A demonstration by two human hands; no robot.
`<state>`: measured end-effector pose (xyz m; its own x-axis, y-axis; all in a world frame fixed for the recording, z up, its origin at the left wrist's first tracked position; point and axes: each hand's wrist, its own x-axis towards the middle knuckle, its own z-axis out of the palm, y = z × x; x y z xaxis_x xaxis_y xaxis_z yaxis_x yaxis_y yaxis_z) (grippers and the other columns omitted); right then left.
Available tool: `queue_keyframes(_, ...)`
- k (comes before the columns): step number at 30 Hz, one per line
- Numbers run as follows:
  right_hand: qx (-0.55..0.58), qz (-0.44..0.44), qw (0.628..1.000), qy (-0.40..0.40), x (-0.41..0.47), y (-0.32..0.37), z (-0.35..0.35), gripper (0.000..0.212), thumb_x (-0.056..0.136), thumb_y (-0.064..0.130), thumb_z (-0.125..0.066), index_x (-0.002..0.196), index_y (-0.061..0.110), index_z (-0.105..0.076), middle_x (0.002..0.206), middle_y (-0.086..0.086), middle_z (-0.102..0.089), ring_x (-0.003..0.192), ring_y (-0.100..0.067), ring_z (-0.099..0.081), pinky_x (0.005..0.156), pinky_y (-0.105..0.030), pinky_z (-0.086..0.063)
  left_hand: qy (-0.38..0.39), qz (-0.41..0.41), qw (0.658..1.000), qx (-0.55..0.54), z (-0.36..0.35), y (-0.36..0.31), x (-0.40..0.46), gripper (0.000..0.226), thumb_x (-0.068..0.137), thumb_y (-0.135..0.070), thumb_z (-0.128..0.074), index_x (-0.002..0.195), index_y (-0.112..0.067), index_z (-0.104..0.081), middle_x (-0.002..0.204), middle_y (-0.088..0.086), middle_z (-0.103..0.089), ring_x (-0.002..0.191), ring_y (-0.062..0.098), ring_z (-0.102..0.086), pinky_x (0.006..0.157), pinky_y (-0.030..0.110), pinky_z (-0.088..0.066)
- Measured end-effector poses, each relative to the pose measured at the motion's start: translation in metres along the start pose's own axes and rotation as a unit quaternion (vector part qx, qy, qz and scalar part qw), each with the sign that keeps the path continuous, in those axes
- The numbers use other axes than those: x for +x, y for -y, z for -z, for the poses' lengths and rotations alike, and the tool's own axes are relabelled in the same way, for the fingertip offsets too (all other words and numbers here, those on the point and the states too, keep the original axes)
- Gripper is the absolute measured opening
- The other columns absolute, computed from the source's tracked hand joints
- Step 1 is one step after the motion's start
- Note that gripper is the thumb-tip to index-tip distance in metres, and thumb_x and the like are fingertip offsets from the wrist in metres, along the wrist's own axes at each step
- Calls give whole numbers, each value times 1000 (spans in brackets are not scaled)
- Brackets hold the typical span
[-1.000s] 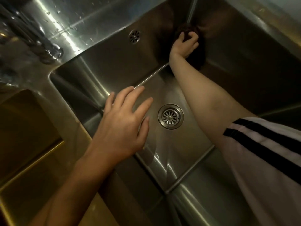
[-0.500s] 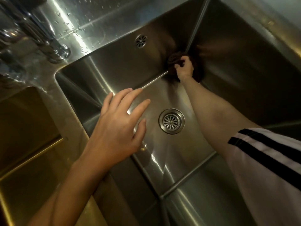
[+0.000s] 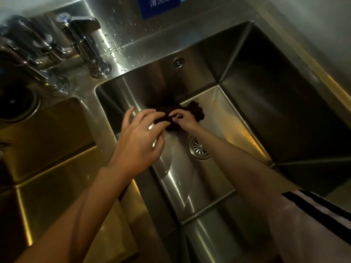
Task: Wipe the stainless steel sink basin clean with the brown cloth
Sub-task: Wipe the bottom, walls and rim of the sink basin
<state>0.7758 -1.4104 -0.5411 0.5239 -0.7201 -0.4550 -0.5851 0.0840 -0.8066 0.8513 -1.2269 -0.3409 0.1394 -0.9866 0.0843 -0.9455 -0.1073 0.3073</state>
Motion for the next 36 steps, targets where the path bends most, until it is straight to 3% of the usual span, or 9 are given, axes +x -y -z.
queue_keyframes(4,1,16,1000,16,-13,1,-2,37,85,15,-70,121,19,-64,117,-7,-61,112,-21,-57,96,-25,-44,44,-5,999,29,10,7,-2,42,88,-33,-40,115,-16,-68,123,4,-63,123,25,-51,112,59,-22)
queue_keyframes(6,-38,19,999,4,-13,-2,2,57,81,22,-75,134,20,-54,136,-9,-47,126,-23,-47,103,-26,-37,50,1,998,35,13,13,-4,44,89,-34,-38,114,-16,-69,122,4,-64,122,25,-52,111,58,-22)
queue_keyframes(9,-102,15,994,47,-6,-9,1,81,80,38,-75,148,23,-34,157,-7,-19,143,-25,-23,116,-34,-23,59,23,998,17,13,15,-3,45,89,-36,-36,113,-17,-70,120,1,-65,121,22,-52,112,52,-24)
queue_keyframes(12,-240,6,965,107,8,-15,-12,77,85,59,-58,150,32,-25,162,-4,1,148,-30,-3,119,-48,-14,77,11,997,23,9,15,-1,45,90,-37,-35,113,-19,-69,119,0,-65,120,20,-52,111,50,-26)
queue_keyframes(15,-360,32,928,86,17,-14,-29,65,92,61,-44,148,34,-26,161,-4,-3,147,-32,-3,116,-54,-14,90,16,996,25,9,15,0,45,90,-37,-35,113,-21,-69,119,-1,-65,120,19,-52,111,49,-26)
queue_keyframes(20,-417,67,902,89,13,-14,-44,57,94,59,-38,146,41,-27,160,-1,-8,145,-33,-8,109,-57,-22,94,25,995,25,10,14,1,41,89,-34,-39,115,-22,-68,121,-2,-64,123,18,-51,113,50,-24)
queue_keyframes(24,-412,61,905,92,-1,-9,-72,52,92,55,-41,142,45,-30,159,1,-10,144,-31,-10,107,-56,-23,98,27,994,32,12,13,0,36,88,-31,-46,115,-23,-68,123,-4,-63,125,18,-48,114,51,-21)
queue_keyframes(28,-401,65,913,42,-7,-15,-88,48,93,53,-39,139,41,-35,157,2,-17,142,-27,-14,107,-54,-22,104,29,993,44,11,14,0,42,88,-36,-38,116,-25,-67,125,-5,-62,127,17,-46,114,52,-19)
queue_keyframes(36,-392,94,915,-18,24,-42,-20,48,86,61,-51,128,36,-50,150,2,-29,136,-27,-27,104,-50,-29,81,30,996,13,10,16,0,43,88,-35,-37,118,-25,-67,124,-7,-62,126,16,-47,114,48,-18)
